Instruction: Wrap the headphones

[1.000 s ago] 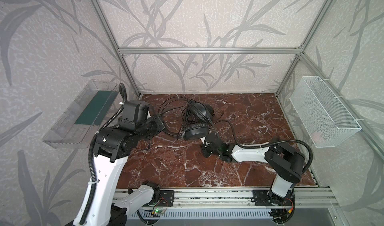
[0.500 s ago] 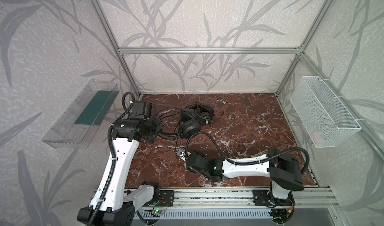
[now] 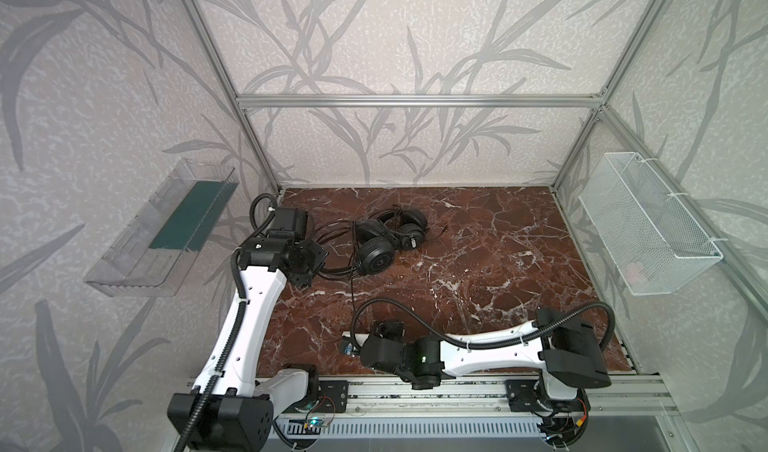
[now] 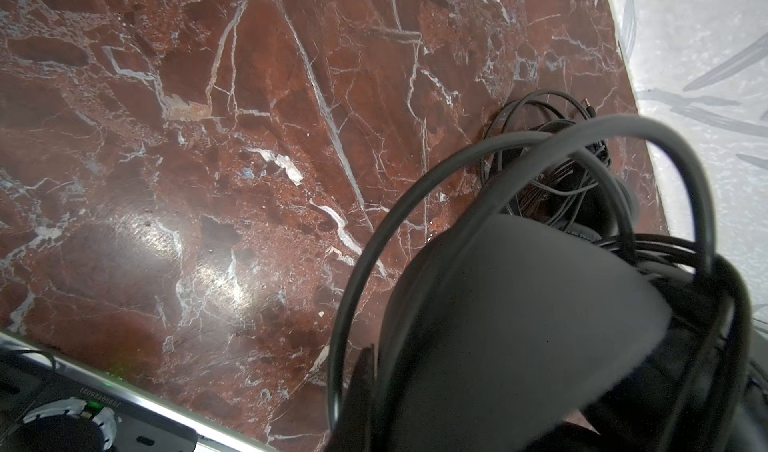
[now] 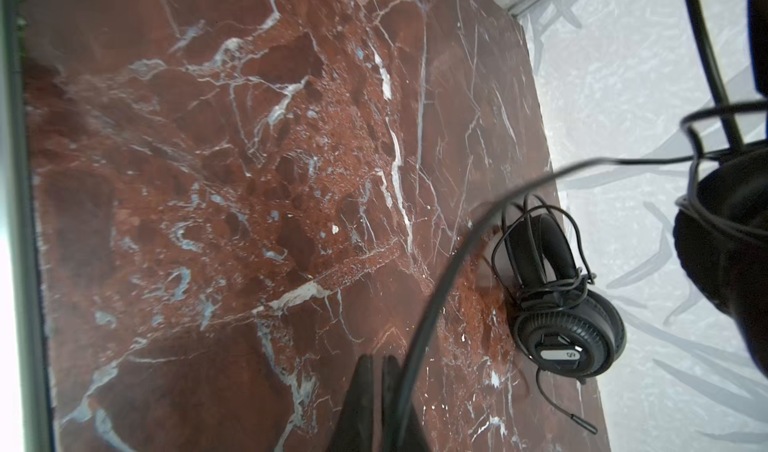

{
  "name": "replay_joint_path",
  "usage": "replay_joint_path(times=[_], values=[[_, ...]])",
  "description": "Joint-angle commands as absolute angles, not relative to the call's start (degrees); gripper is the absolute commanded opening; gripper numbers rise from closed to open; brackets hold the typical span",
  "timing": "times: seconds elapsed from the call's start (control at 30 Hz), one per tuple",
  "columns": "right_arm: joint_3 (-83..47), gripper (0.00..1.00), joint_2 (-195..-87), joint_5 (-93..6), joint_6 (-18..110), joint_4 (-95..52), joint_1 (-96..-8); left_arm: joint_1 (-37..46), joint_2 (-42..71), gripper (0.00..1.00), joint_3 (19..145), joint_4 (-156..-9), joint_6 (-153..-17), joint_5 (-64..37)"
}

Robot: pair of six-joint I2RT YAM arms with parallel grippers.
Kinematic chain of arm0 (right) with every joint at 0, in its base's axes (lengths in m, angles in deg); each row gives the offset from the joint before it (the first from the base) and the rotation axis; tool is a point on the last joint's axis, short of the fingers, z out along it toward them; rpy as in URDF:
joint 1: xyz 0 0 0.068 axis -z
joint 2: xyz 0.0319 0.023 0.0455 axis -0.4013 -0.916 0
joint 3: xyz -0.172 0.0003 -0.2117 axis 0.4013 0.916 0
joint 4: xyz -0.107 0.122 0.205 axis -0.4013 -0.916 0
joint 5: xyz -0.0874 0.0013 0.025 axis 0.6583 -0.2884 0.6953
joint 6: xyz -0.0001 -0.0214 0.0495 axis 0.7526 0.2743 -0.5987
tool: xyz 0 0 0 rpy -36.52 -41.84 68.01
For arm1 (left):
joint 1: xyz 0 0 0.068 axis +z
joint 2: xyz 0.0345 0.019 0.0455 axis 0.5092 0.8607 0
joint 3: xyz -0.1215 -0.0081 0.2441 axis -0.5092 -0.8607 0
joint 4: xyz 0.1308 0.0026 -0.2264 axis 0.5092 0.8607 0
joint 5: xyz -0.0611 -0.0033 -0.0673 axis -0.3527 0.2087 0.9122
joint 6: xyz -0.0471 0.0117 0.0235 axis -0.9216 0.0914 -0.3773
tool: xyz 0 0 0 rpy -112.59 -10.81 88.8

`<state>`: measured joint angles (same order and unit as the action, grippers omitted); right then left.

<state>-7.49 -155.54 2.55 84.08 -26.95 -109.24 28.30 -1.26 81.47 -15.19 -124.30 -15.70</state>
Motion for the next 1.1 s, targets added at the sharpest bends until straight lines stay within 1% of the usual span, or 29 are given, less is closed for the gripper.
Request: replay_joint_path(times=[0.0, 0.1, 0.2, 0.3, 0.43, 0.53, 0.63, 0.77, 1.07], values=[[-7.63, 0.0, -151.56, 5.33, 88.29, -26.54, -110.06, 28.96, -1.89, 0.0, 80.97, -19.77, -125.13, -15.22], [-7.36, 0.0, -148.67, 4.59, 89.51, -25.99, -109.8, 29.01, -1.68, 0.0, 80.39, -20.11, -124.12, -15.36], [-8.98, 0.0, -147.29, 1.29, 91.61, -28.69, -109.72, 28.95, -1.89, 0.0, 79.28, -20.17, -123.76, -15.65], [-9.56, 0.0, -145.3, 1.0, 91.93, -28.89, -109.7, 29.09, -1.89, 0.0, 78.7, -19.91, -123.1, -17.07], [-10.31, 0.0, -141.28, -4.04, 91.85, -31.04, -109.75, 29.19, -1.92, 0.0, 77.49, -20.33, -122.08, -18.49], [-11.1, 0.0, -138.04, -10.1, 92.17, -33.56, -109.7, 29.16, -1.07, 0.0, 76.99, -20.85, -121.4, -18.36], [-10.71, 0.0, -135.46, -14.71, 95.3, -33.57, -109.7, 29.15, -0.09, 0.0, 76.55, -21.07, -120.43, -18.12], [-10.97, 0.0, -135.0, -13.89, 100.35, -32.33, -109.71, 29.11, 0.57, 0.0, 75.51, -22.09, -119.37, -16.89], [-15.85, 0.0, -139.65, -9.82, 110.45, -33.26, -108.64, 27.64, 0.01, 0.0, 71.62, -22.9, -117.34, -14.15]])
